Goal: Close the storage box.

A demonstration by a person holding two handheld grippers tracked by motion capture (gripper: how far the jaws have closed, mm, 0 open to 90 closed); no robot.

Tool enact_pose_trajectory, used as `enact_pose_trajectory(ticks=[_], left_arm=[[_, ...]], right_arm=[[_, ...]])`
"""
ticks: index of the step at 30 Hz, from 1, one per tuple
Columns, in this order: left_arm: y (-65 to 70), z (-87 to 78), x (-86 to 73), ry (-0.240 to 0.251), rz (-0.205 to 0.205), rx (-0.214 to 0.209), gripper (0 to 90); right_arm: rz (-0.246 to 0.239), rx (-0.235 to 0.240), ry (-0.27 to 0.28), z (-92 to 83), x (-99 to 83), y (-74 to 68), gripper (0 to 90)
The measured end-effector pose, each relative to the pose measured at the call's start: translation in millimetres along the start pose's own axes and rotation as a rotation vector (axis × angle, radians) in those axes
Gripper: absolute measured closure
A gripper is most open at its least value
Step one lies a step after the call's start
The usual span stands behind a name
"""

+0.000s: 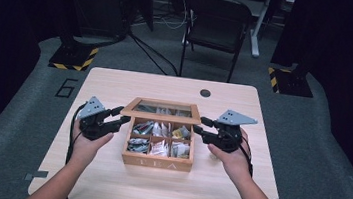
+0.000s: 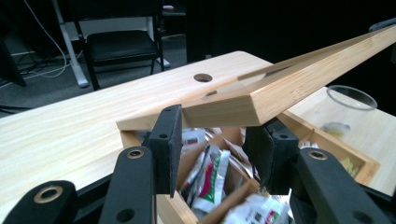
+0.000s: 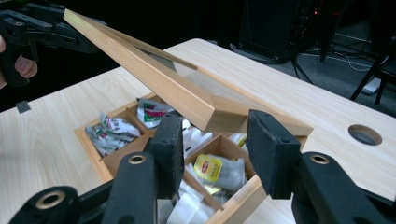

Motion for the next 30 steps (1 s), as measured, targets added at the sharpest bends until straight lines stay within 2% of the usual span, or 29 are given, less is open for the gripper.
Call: enact_pose_trajectory(ticks=[9,12,19,24,30], left_arm=[[13.2,-7.6,-28.1,-0.027,0.032,-0.012,53.3],[14.7,-7.4,-34.3,-0.030,0.016,-0.016,53.3],[18.1,-9.5,-44.0,-0.041,0.021,-0.020,53.5],[21.3,-11.6,-54.9,-0.041,0.019,-0.031,53.5],[22.4,-15.2,-65.0,-0.023,0.001,-0.036,53.7]], right_arm=[[-0.022,-0.015,-0.013,-1.3,-32.2,-13.9,55.7],[-0.011,-0.009,-0.004,-0.5,-40.5,-16.0,55.7],[-0.009,-0.010,0.001,0.7,-51.7,-19.3,55.9],[-0.065,-0.039,-0.006,1.6,-60.4,-22.7,55.8],[-0.076,-0.041,-0.019,3.3,-69.4,-25.2,55.7]])
Point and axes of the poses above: each handheld gripper's, and its own axes: z roughly forward along the jaws, x roughly out of its top, y roughly to its right, the point moved 7 cm from there along z, roughly forward along the jaws
